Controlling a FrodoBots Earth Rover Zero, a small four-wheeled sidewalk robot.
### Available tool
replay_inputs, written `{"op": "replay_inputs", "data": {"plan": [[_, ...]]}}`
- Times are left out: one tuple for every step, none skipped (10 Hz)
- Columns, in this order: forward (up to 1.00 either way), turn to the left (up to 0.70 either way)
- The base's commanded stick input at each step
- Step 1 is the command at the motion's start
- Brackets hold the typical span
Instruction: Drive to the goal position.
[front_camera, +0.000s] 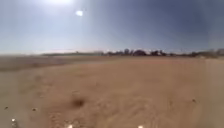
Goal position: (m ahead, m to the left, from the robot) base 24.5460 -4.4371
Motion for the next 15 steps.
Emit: {"op": "replay_inputs", "data": {"plan": [[1.0, 0.0], [1.0, 0.0], [1.0, -0.14], [1.0, -0.22], [1.0, 0.0], [1.0, 0.0], [1.0, 0.0], [1.0, 0.0], [1.0, 0.0], [1.0, 0.0], [1.0, 0.0], [1.0, 0.0], [1.0, 0.0], [1.0, 0.0], [1.0, 0.0]]}}
